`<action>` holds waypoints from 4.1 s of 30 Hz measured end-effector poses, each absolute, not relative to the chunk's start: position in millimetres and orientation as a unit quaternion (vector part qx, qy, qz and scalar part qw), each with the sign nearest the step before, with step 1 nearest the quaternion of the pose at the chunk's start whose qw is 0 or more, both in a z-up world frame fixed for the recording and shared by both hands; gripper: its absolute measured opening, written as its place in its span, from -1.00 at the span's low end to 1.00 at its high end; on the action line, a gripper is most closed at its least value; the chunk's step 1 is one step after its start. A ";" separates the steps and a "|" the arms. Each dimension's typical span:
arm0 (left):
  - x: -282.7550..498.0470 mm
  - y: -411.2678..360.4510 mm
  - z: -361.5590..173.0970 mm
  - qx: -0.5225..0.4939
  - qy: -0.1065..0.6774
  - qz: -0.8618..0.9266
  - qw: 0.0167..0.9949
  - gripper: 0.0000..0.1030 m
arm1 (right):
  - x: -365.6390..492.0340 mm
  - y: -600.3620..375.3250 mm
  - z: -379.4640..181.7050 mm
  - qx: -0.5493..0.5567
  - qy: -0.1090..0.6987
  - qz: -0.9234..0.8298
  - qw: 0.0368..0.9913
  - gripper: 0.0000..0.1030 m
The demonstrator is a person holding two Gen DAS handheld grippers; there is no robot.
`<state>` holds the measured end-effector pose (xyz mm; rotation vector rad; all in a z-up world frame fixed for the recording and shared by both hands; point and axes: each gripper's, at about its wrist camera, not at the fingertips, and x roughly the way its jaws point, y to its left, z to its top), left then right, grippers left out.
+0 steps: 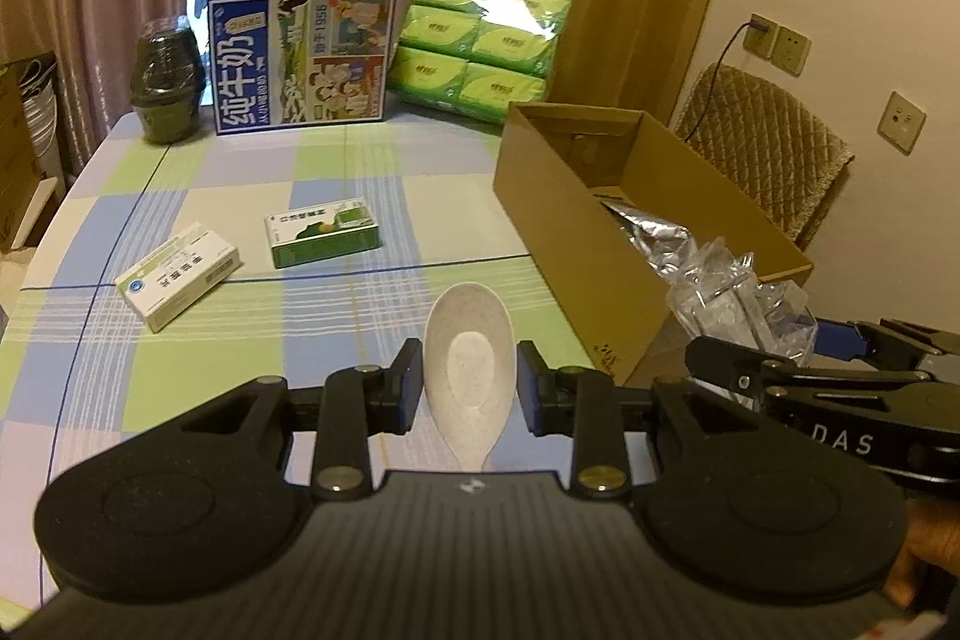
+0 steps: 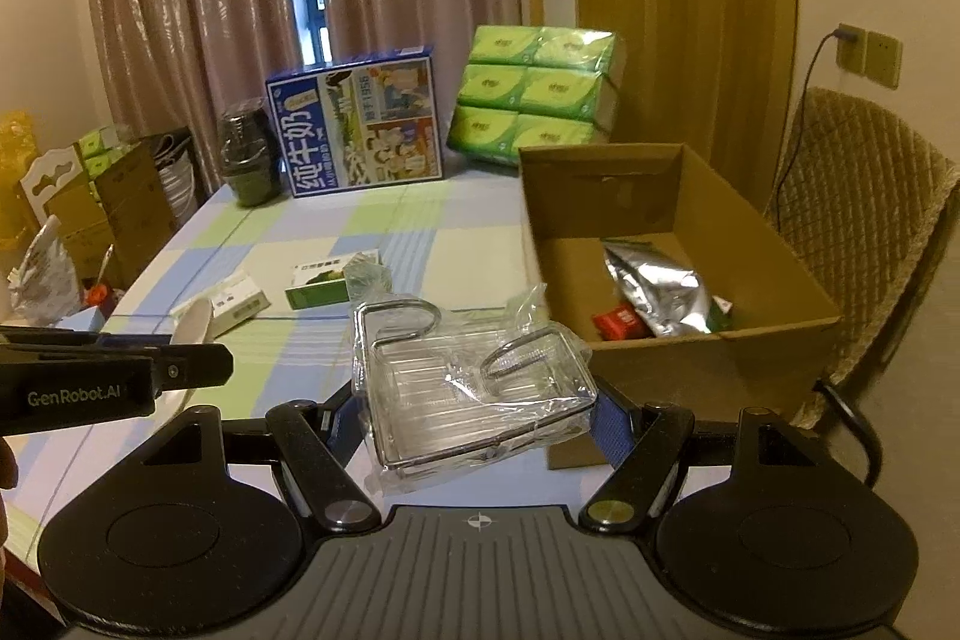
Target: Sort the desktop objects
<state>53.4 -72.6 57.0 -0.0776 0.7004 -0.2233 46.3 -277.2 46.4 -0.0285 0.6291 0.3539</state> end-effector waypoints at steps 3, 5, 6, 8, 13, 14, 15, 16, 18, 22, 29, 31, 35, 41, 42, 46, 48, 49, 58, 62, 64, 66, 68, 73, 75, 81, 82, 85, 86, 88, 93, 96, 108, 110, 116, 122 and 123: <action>53.2 -80.7 59.8 -0.037 0.341 -0.118 0.932 -0.47 | 45.7 -285.8 49.2 -0.016 0.305 0.166 0.938 0.38; 53.4 -86.3 61.7 -0.035 0.341 -0.124 0.931 -0.47 | 46.0 -292.0 50.8 -0.015 0.304 0.162 0.939 0.38; 53.8 -89.4 62.3 -0.035 0.340 -0.127 0.931 -0.47 | 46.3 -295.1 51.5 -0.014 0.305 0.160 0.939 0.38; 54.6 -95.2 64.2 -0.032 0.340 -0.134 0.930 -0.47 | 46.5 -301.5 52.7 -0.013 0.304 0.155 0.940 0.38; 59.5 -112.0 67.3 -0.030 0.341 -0.151 0.928 -0.47 | 50.4 -319.6 56.6 -0.008 0.302 0.137 0.943 0.38; 61.1 -116.3 67.9 -0.029 0.341 -0.155 0.927 -0.47 | 51.4 -323.3 57.4 -0.007 0.302 0.133 0.944 0.38; 62.2 -119.3 68.0 -0.030 0.341 -0.158 0.926 -0.47 | 52.5 -326.9 57.8 -0.007 0.302 0.128 0.945 0.38; 63.5 -124.1 68.6 -0.029 0.342 -0.162 0.925 -0.47 | 53.9 -330.6 58.6 -0.006 0.302 0.124 0.945 0.38; 65.9 -132.6 69.4 -0.027 0.342 -0.168 0.924 -0.47 | 55.7 -337.9 59.5 -0.006 0.302 0.118 0.946 0.38; 71.1 -149.7 69.1 -0.025 0.344 -0.179 0.921 -0.47 | 60.5 -350.6 60.4 -0.002 0.306 0.107 0.946 0.38; 78.2 -174.6 69.5 -0.026 0.349 -0.197 0.916 -0.47 | 65.3 -369.9 59.6 0.003 0.306 0.097 0.947 0.38; 80.9 -181.0 69.7 -0.029 0.351 -0.202 0.914 -0.47 | 68.1 -375.0 59.4 0.004 0.306 0.093 0.948 0.38; 87.0 -192.4 71.7 -0.030 0.353 -0.206 0.912 -0.47 | 73.6 -384.3 58.7 0.004 0.307 0.085 0.948 0.38; 94.6 -208.9 72.9 -0.028 0.356 -0.214 0.909 -0.47 | 82.7 -396.7 57.9 0.000 0.310 0.077 0.948 0.38; 95.4 -211.6 72.9 -0.028 0.356 -0.215 0.909 -0.47 | 84.3 -398.5 58.0 0.000 0.309 0.076 0.948 0.38; 105.1 -221.2 73.7 -0.028 0.357 -0.220 0.908 -0.47 | 95.4 -405.6 61.3 -0.005 0.306 0.075 0.949 0.38; 111.6 -223.8 74.1 -0.030 0.357 -0.221 0.907 -0.47 | 101.7 -407.6 64.3 -0.009 0.304 0.076 0.950 0.38; 115.5 -225.1 74.5 -0.033 0.357 -0.221 0.907 -0.47 | 105.7 -407.9 65.8 -0.012 0.303 0.077 0.950 0.38; 162.4 -233.1 78.6 -0.066 0.364 -0.210 0.905 -0.47 | 152.7 -406.7 74.5 -0.023 0.307 0.094 0.947 0.38; 178.2 -240.6 81.6 -0.070 0.363 -0.209 0.905 -0.47 | 171.7 -405.3 76.3 -0.029 0.310 0.099 0.945 0.38; 185.7 -244.3 84.1 -0.072 0.361 -0.210 0.906 -0.47 | 180.7 -406.2 77.2 -0.027 0.311 0.101 0.945 0.38; 193.1 -247.4 85.5 -0.075 0.361 -0.210 0.906 -0.47 | 188.0 -408.0 77.4 -0.024 0.312 0.102 0.944 0.38; 200.8 -248.8 86.5 -0.079 0.362 -0.210 0.905 -0.47 | 195.5 -409.7 78.1 -0.023 0.312 0.102 0.944 0.38; 221.9 -247.3 84.1 -0.098 0.368 -0.195 0.904 -0.47 | 213.5 -412.5 77.0 -0.022 0.316 0.103 0.943 0.38; 228.6 -248.2 82.3 -0.099 0.370 -0.192 0.904 -0.47 | 219.0 -413.0 75.7 -0.022 0.318 0.103 0.942 0.38; 244.4 -253.8 70.8 -0.095 0.376 -0.185 0.903 -0.47 | 230.3 -410.9 68.2 -0.025 0.325 0.106 0.939 0.38; 246.2 -254.9 68.5 -0.095 0.376 -0.185 0.903 -0.47 | 232.2 -410.7 67.0 -0.025 0.327 0.106 0.939 0.38; 250.2 -257.0 61.7 -0.098 0.377 -0.186 0.902 -0.47 | 237.3 -410.0 62.1 -0.029 0.331 0.104 0.937 0.38; 252.5 -257.2 59.0 -0.102 0.379 -0.187 0.901 -0.47 | 238.7 -409.6 60.6 -0.030 0.332 0.103 0.937 0.38; 256.3 -258.9 54.8 -0.101 0.382 -0.186 0.900 -0.47 | 241.5 -409.2 58.1 -0.030 0.335 0.102 0.936 0.38; 263.7 -260.4 49.9 -0.099 0.380 -0.184 0.901 -0.47 | 245.6 -408.2 55.0 -0.032 0.337 0.099 0.936 0.38; 268.4 -258.3 48.0 -0.105 0.382 -0.183 0.900 -0.46 | 247.3 -407.2 53.4 -0.033 0.338 0.099 0.935 0.38; 260.9 -214.2 50.2 -0.122 0.365 -0.154 0.910 -0.10 | 248.1 -391.9 52.5 -0.030 0.339 0.115 0.933 0.38; 256.2 -204.8 50.9 -0.119 0.360 -0.147 0.913 -0.05 | 248.6 -386.5 53.1 -0.024 0.339 0.124 0.932 0.39; 238.6 -177.2 50.4 -0.114 0.353 -0.130 0.919 0.11 | 251.1 -382.5 57.7 0.022 0.329 0.141 0.934 0.78; 211.2 -151.0 47.4 -0.104 0.348 -0.114 0.925 0.47 | 237.0 -385.0 64.7 0.025 0.326 0.135 0.935 0.81; 206.4 -147.1 46.5 -0.103 0.349 -0.112 0.925 0.50 | 233.3 -385.8 64.9 0.027 0.329 0.134 0.934 0.82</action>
